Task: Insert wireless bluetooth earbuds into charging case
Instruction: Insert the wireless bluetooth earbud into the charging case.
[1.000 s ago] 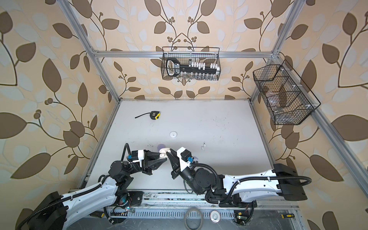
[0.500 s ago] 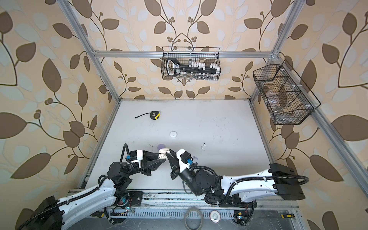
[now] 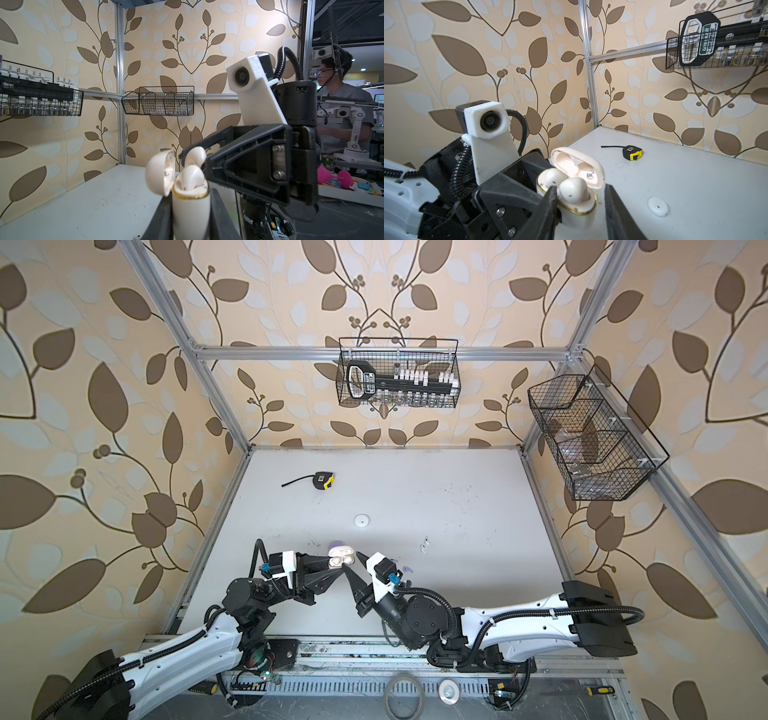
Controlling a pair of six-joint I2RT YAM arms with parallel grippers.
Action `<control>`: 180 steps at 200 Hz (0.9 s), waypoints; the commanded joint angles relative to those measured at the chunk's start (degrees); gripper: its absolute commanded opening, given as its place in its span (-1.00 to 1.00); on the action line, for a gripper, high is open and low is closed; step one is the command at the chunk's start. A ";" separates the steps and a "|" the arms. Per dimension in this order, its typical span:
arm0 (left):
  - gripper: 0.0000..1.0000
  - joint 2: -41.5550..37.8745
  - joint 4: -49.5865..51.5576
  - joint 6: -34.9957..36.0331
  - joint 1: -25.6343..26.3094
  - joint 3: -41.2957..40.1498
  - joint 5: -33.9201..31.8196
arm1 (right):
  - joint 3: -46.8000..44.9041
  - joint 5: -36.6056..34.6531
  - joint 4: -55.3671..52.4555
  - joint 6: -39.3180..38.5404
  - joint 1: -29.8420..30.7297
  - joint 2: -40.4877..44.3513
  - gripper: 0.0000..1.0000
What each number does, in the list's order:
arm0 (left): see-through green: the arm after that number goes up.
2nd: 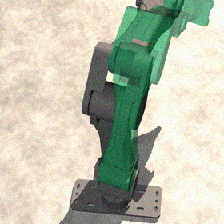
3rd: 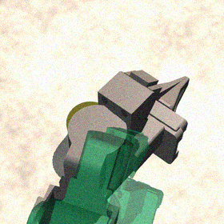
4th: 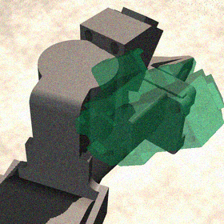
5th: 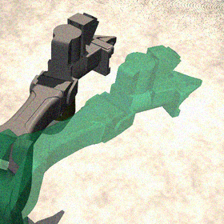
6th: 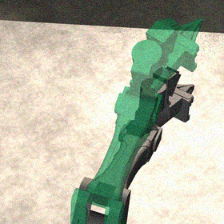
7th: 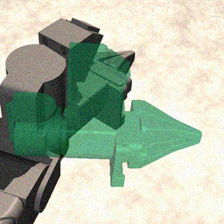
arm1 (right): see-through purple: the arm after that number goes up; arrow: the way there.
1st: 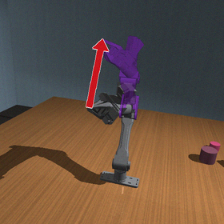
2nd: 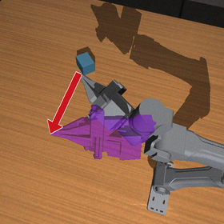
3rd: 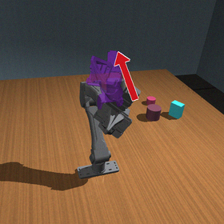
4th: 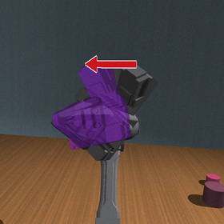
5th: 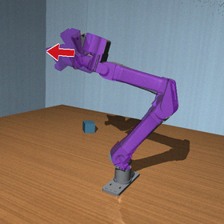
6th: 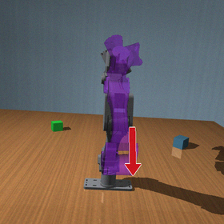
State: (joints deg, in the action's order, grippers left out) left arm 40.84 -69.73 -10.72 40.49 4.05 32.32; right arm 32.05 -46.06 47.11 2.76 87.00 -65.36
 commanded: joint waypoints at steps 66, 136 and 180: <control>-1.00 0.03 -6.44 0.25 0.12 0.79 -0.16 | 5.37 4.95 -18.32 3.77 2.45 9.46 -0.17; -1.00 0.64 -7.35 0.46 0.20 1.17 2.22 | 15.42 -1.29 -32.52 6.01 2.30 5.34 -0.42; -1.00 1.00 -7.61 0.35 0.20 1.34 2.71 | 17.08 0.71 -36.30 7.92 -1.09 3.59 -0.47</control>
State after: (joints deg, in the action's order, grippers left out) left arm 41.91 -72.31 -10.70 40.49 4.05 33.17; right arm 47.05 -45.01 14.63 9.21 87.53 -61.23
